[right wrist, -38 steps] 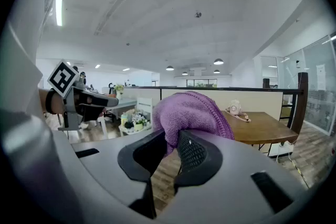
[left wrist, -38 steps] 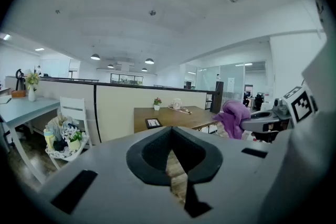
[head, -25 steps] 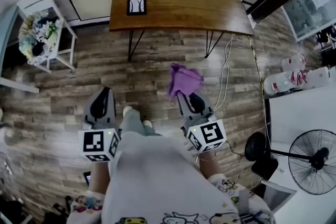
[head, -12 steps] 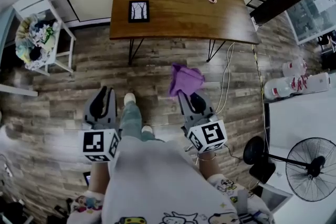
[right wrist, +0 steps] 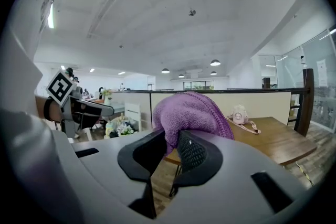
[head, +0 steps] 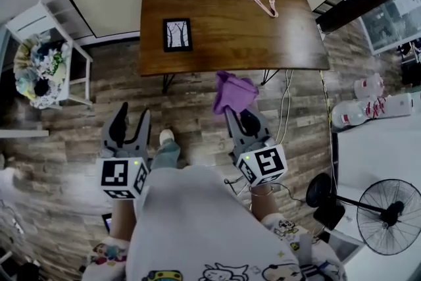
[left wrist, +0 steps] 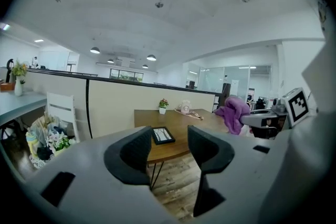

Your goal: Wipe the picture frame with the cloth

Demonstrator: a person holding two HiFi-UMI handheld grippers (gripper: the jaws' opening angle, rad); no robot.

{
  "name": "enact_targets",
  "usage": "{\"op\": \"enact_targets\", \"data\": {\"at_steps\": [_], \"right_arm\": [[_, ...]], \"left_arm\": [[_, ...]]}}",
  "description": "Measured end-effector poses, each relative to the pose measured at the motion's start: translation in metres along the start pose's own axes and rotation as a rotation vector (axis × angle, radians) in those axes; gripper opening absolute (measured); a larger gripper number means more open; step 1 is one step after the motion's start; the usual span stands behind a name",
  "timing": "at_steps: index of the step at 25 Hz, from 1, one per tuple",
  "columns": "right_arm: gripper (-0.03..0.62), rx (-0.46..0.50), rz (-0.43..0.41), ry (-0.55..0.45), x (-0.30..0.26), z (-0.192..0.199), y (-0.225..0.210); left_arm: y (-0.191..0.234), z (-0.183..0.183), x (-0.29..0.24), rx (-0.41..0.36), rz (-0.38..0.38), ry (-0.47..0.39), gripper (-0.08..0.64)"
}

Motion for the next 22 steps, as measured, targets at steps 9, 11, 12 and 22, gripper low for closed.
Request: {"op": "enact_targets", "data": {"at_steps": [9, 11, 12, 22], "right_arm": [[0.048, 0.011, 0.039, 0.009, -0.067, -0.016, 0.001], [0.048, 0.014, 0.045, 0.015, -0.074, -0.016, 0.004], [0.048, 0.015, 0.045, 0.017, -0.078, -0.016, 0.006], [0.048, -0.018, 0.078, 0.049, -0.101, -0.013, -0.003]], "left_arm": [[0.062, -0.008, -0.042, 0.01, 0.031, -0.008, 0.255], [0.068, -0.008, -0.046, 0.011, 0.041, -0.001, 0.265], [0.071, -0.007, -0.048, 0.011, 0.045, 0.001, 0.27], [0.083, -0.003, -0.078, 0.023, 0.086, 0.045, 0.308]]}}
Point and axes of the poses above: the fingertips, and each gripper's own axes: x backward along the fingers, y to its left, z out of its underside, the point moved 5 cm from there along x, backward along the fingers, and after that the axes turned 12 degrees about -x, right-handed, at the moved point
